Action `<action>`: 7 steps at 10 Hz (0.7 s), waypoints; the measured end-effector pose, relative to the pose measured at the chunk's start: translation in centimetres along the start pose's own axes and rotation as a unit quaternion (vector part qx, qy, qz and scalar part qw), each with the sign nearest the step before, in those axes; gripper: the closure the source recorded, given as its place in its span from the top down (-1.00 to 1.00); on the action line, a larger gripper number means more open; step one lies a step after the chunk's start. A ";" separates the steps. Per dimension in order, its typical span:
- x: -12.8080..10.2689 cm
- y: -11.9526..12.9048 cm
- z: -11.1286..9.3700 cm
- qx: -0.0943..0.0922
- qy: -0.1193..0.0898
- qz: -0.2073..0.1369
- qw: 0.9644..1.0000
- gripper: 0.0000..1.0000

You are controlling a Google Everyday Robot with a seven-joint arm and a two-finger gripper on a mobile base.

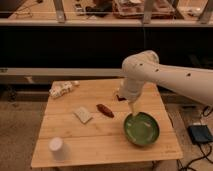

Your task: Move the arm in a circular motion

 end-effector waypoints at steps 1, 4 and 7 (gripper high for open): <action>0.0 0.0 0.0 0.000 0.000 0.000 1.000 0.60; -0.1 -0.3 -0.1 0.003 -0.003 -0.003 1.000 0.60; -4.3 -7.3 0.5 0.052 -0.059 -0.074 0.994 0.60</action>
